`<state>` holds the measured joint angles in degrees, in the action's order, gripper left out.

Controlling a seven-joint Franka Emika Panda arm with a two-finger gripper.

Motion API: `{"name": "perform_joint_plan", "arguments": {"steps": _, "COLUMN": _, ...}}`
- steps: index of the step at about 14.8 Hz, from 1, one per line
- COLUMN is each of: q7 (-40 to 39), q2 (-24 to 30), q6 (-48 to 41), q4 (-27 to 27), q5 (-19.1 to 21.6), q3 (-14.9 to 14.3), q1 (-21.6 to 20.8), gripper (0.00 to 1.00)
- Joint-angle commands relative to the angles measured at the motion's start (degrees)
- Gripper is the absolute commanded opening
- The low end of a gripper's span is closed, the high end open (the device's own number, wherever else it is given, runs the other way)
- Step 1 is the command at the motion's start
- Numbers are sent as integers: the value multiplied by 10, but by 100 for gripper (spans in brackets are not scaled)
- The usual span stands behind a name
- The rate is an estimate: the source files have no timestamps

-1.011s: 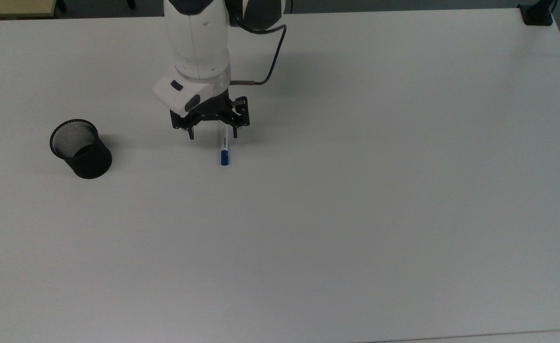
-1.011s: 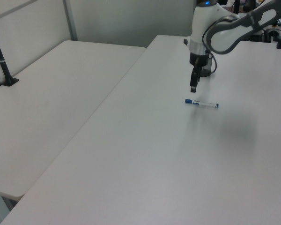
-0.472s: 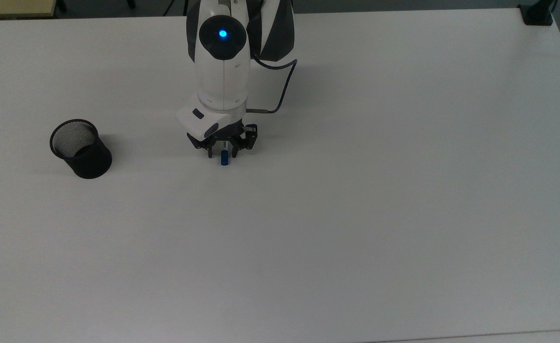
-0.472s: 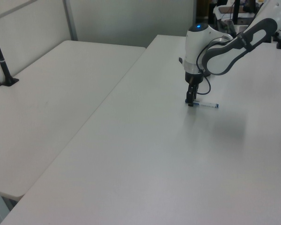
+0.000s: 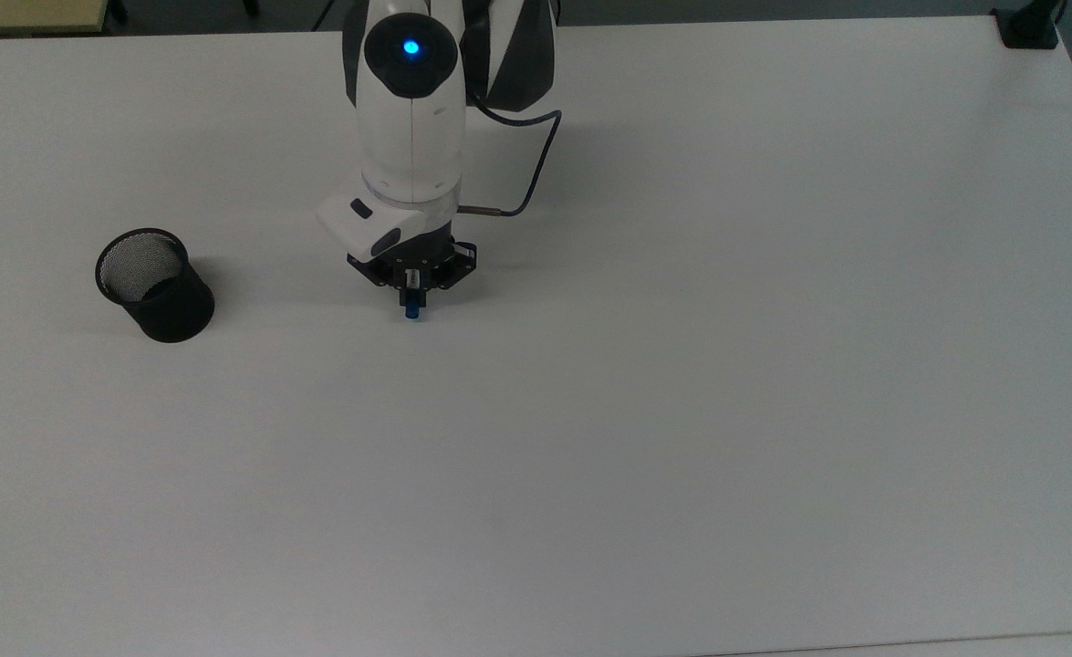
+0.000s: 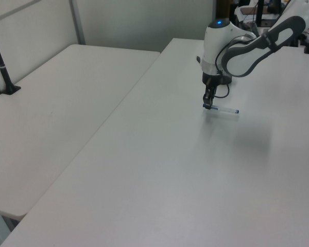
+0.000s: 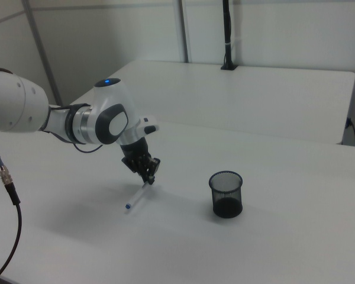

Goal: Insert the marker
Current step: 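Close the gripper on the marker's body, then lift the marker and carry it over the black mesh cup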

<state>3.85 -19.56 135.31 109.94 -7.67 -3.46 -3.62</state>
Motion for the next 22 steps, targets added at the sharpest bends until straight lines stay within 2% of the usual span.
{"name": "perform_joint_plan", "arguments": {"steps": 1, "q7": 8, "q2": 67, "q6": 7, "q4": 8, "q5": -9, "q3": -1, "q1": 39, "gripper": 0}}
{"name": "perform_joint_plan", "arguments": {"steps": 4, "q7": -12, "q2": 114, "q6": 14, "q4": 4, "q5": -5, "q3": -1, "q1": 90, "gripper": 0}}
{"name": "perform_joint_plan", "arguments": {"steps": 7, "q7": -77, "q2": 126, "q6": 114, "q4": 11, "q5": -2, "q3": -1, "q1": 142, "gripper": 0}}
{"name": "perform_joint_plan", "arguments": {"steps": 9, "q7": -91, "q2": 122, "q6": 186, "q4": 28, "q5": -1, "q3": -1, "q1": 159, "gripper": 0}}
{"name": "perform_joint_plan", "arguments": {"steps": 12, "q7": -94, "q2": 102, "q6": 288, "q4": 44, "q5": -1, "q3": -4, "q1": 176, "gripper": 0}}
{"name": "perform_joint_plan", "arguments": {"steps": 18, "q7": -93, "q2": 79, "q6": 390, "q4": 44, "q5": -1, "q3": -5, "q1": 201, "gripper": 0}}
{"name": "perform_joint_plan", "arguments": {"steps": 22, "q7": -93, "q2": 41, "q6": 477, "q4": 57, "q5": -2, "q3": -4, "q1": 214, "gripper": 0}}
